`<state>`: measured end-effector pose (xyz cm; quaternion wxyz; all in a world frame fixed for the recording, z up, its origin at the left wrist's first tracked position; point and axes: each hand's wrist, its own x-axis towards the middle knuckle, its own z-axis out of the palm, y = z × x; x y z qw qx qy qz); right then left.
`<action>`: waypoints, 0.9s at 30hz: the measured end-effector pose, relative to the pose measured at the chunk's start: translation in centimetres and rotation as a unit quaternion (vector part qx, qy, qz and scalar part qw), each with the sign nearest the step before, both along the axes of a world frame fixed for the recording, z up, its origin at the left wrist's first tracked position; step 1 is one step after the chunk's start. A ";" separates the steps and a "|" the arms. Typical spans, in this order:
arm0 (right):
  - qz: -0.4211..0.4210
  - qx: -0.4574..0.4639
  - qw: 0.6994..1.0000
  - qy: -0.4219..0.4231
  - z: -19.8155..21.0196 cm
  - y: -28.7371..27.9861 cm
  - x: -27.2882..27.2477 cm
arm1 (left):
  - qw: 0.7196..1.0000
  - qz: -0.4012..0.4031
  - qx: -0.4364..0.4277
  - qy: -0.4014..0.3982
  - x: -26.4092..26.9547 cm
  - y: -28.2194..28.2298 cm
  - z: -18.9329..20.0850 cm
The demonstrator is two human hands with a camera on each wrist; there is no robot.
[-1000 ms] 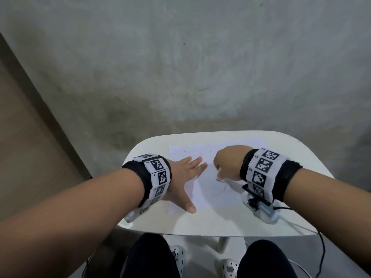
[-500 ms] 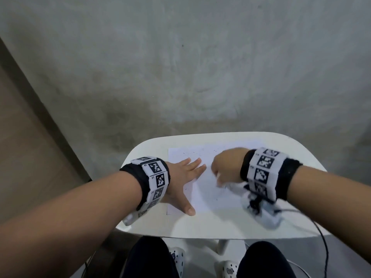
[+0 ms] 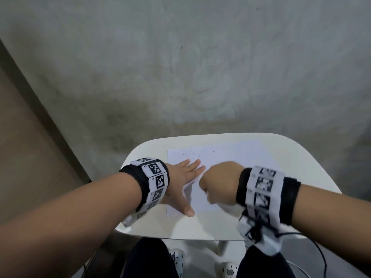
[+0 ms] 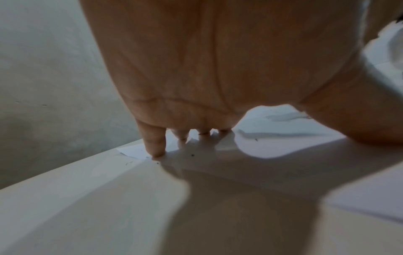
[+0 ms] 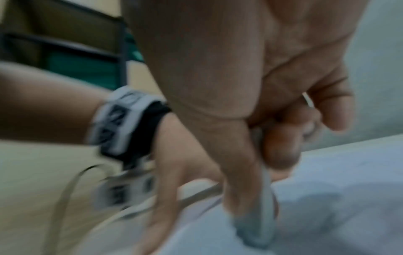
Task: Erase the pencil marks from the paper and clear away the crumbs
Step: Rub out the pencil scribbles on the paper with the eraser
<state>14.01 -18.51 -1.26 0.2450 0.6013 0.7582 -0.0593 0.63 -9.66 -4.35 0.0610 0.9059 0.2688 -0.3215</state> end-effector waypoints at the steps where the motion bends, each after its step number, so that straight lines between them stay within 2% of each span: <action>1: -0.033 0.002 0.999 0.014 0.2 0.5 0.9 | 1.000 0.002 0.000 0.003 0.0 0.0 0.1; 3: -0.063 0.024 0.998 0.002 0.9 1.1 2.1 | 1.000 0.007 -0.001 0.003 0.0 0.1 0.0; 7: 0.026 0.010 0.999 -0.017 0.2 -0.6 0.4 | 1.000 0.002 0.004 -0.003 -0.1 0.2 -0.3; 10: -0.062 0.028 0.998 -0.007 1.2 0.6 2.7 | 1.000 0.004 0.003 -0.004 -0.1 0.1 -0.1; 12: -0.055 0.053 0.997 -0.031 1.2 0.6 3.1 | 1.000 0.005 0.003 -0.005 -0.1 0.1 -0.2; 14: -0.005 0.034 0.999 -0.013 0.2 -0.3 1.7 | 1.000 0.003 0.004 -0.004 -0.1 0.1 -0.3; 17: -0.062 0.016 0.997 0.032 0.4 0.1 2.6 | 1.000 0.003 0.003 -0.003 -0.1 0.3 -0.3; 19: -0.082 0.041 0.996 -0.014 1.3 0.8 3.4 | 1.000 0.005 0.004 -0.001 -0.1 0.3 -0.3; 21: -0.039 0.046 0.997 -0.039 0.8 0.4 2.4 | 1.000 0.003 0.005 0.002 -0.1 0.3 -0.4; 23: 0.012 0.021 0.999 -0.030 0.0 -0.4 0.9 | 1.000 0.001 0.003 0.000 -0.1 0.4 -0.5; 25: -0.043 0.014 0.999 -0.004 0.2 0.1 1.9 | 1.000 0.001 -0.001 -0.001 -0.2 0.5 -0.5; 27: -0.077 0.036 0.996 -0.027 0.9 0.5 2.7 | 1.000 0.001 0.003 -0.002 -0.2 0.5 -0.4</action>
